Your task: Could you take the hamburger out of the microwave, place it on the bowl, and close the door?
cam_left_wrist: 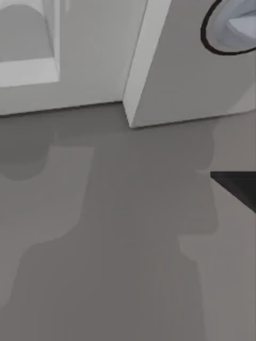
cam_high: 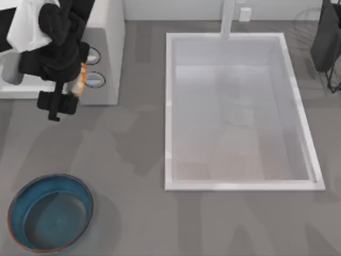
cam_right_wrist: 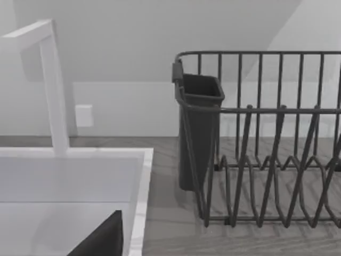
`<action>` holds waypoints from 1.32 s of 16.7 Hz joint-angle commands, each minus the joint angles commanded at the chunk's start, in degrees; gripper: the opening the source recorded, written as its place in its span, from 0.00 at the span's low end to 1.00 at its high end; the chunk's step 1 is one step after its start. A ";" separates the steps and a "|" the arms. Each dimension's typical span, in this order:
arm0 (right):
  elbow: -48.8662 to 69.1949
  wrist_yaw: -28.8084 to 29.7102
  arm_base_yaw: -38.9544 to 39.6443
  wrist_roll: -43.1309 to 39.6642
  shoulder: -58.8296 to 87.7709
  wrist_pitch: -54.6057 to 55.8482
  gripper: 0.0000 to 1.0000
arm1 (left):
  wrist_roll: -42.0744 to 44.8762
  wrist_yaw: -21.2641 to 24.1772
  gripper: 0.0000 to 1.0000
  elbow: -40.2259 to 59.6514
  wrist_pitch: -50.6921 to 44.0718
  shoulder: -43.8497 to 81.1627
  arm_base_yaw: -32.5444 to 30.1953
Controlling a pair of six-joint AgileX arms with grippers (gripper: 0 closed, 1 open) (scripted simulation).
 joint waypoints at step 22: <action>0.00 0.00 0.00 0.00 0.00 0.00 1.00 | -68.28 -21.09 0.00 4.46 -60.54 22.68 -21.46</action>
